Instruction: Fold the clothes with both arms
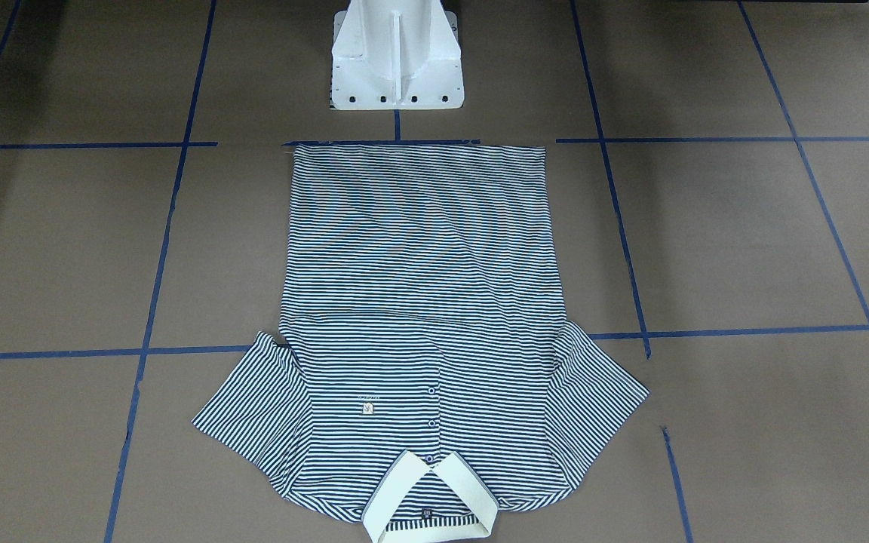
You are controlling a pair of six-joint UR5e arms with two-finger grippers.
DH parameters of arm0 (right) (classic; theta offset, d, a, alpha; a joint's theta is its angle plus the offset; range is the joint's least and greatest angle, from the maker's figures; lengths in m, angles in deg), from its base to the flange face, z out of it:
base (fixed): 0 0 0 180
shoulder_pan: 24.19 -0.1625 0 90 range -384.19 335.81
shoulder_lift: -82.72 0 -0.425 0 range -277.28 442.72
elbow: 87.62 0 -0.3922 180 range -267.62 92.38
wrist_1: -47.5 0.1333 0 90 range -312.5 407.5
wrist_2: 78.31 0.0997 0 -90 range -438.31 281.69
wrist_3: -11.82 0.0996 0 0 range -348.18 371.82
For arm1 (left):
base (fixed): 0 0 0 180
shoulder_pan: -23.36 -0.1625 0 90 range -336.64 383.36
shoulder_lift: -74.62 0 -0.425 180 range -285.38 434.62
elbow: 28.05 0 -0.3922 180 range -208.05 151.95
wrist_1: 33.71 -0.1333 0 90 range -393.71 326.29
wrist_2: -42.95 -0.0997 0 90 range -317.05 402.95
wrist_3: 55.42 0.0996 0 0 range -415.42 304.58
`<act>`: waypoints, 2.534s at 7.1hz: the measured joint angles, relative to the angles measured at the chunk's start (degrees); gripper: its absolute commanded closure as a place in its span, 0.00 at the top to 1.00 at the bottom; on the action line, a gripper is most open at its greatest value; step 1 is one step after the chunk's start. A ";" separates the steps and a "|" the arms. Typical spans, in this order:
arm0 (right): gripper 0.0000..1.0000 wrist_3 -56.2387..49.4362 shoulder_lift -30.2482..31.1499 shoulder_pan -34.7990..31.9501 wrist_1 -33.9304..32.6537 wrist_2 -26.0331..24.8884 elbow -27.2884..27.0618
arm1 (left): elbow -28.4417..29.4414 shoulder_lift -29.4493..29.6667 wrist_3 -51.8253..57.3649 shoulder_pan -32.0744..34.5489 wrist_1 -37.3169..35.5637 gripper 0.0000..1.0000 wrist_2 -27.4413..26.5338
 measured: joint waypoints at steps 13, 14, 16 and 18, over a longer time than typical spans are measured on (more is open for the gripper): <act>1.00 47.87 -28.24 29.07 36.24 -3.90 18.15 | 4.67 8.52 -8.02 -3.02 14.00 1.00 4.10; 1.00 50.32 -29.01 31.28 36.79 -6.62 18.60 | 4.89 8.59 -8.09 -3.11 14.03 1.00 4.11; 1.00 52.66 -30.58 34.41 36.95 -10.45 19.42 | 5.10 8.68 -8.11 -3.15 14.05 1.00 4.15; 1.00 53.12 -34.41 36.67 37.04 -13.06 22.78 | 5.14 8.69 -8.08 -3.16 14.05 1.00 4.27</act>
